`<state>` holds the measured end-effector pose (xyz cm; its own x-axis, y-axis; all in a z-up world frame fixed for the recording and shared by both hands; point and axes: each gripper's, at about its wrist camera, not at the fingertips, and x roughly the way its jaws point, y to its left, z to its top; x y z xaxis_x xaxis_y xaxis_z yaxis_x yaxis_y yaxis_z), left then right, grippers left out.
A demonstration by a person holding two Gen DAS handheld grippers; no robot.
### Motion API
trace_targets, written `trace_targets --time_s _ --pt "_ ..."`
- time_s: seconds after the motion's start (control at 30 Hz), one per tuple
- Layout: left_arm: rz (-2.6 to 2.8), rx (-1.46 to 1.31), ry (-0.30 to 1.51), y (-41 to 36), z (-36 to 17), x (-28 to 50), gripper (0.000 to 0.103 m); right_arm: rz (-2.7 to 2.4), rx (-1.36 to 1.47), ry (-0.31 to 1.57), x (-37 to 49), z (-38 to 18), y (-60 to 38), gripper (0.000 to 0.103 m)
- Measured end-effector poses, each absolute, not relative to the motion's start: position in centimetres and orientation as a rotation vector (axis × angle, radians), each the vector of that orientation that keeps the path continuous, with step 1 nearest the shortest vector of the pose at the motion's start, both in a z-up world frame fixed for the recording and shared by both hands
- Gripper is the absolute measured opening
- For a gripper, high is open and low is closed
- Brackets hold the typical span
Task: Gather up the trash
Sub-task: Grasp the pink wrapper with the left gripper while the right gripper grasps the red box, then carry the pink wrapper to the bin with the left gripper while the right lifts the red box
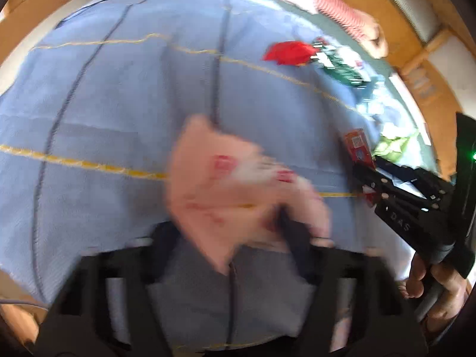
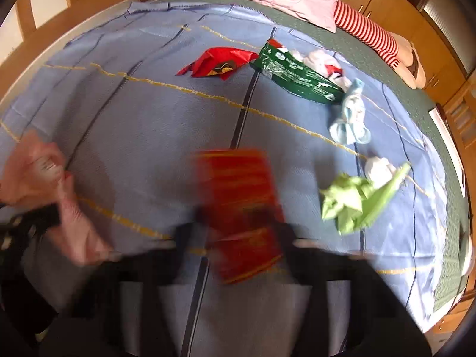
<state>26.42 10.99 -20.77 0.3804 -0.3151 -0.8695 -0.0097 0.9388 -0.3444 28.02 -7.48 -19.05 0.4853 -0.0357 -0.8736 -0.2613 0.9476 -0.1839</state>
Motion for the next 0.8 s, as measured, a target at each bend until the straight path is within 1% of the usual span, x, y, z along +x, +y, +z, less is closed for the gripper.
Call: trace_targets --time_s 0.03,0.07,0.1,0.13,0.23,0.27,0.3,0.33,0.37,0.43,0.57,0.63,0.8 --pt "-0.204 -0.317 1.162 10.9 -20.7 26.3 0.047 0.122 -0.305 1.042 27.5 -18.5 -7.8 0.028" --pt "-0.206 -0.312 1.157 10.8 -20.7 26.3 0.046 0.120 -0.292 1.033 27.2 -18.1 -8.1 0.022" --pt "-0.212 -0.313 1.152 10.8 -20.7 26.1 0.041 0.122 -0.272 1.028 26.8 -17.6 -8.4 0.015" --pt "-0.216 -0.318 1.147 10.7 -20.7 26.0 0.039 0.121 -0.259 1.026 26.5 -17.4 -8.6 0.014" --pt "-0.222 -0.335 1.130 11.0 -20.3 25.9 0.037 0.162 -0.239 1.035 25.8 -17.1 -8.9 0.014" --pt "-0.226 -0.345 1.126 11.3 -20.0 25.7 0.037 0.184 -0.227 1.039 25.8 -17.1 -9.0 0.016" --pt "-0.228 -0.350 1.123 11.5 -19.7 25.6 0.037 0.188 -0.217 1.035 25.7 -17.0 -9.1 0.033" --pt "-0.228 -0.350 1.121 11.7 -19.5 25.6 0.037 0.169 -0.222 1.024 25.8 -16.9 -9.3 0.046" --pt "-0.224 -0.343 1.119 11.9 -19.4 25.6 0.037 0.151 -0.230 1.011 25.9 -16.8 -9.3 0.066" --pt "-0.214 -0.326 1.121 12.2 -19.5 25.5 0.037 0.145 -0.249 0.998 26.7 -17.0 -9.3 0.067" --pt "-0.225 -0.337 1.108 12.5 -19.2 25.4 0.037 0.142 -0.246 1.104 29.1 -19.5 -9.2 0.067" --pt "-0.228 -0.325 1.075 12.4 -18.4 25.2 0.037 0.130 -0.226 1.149 29.9 -21.0 -9.3 0.059" --pt "-0.215 -0.261 0.953 12.0 -15.7 24.4 0.037 0.126 -0.205 1.121 29.0 -20.9 -8.9 0.058"
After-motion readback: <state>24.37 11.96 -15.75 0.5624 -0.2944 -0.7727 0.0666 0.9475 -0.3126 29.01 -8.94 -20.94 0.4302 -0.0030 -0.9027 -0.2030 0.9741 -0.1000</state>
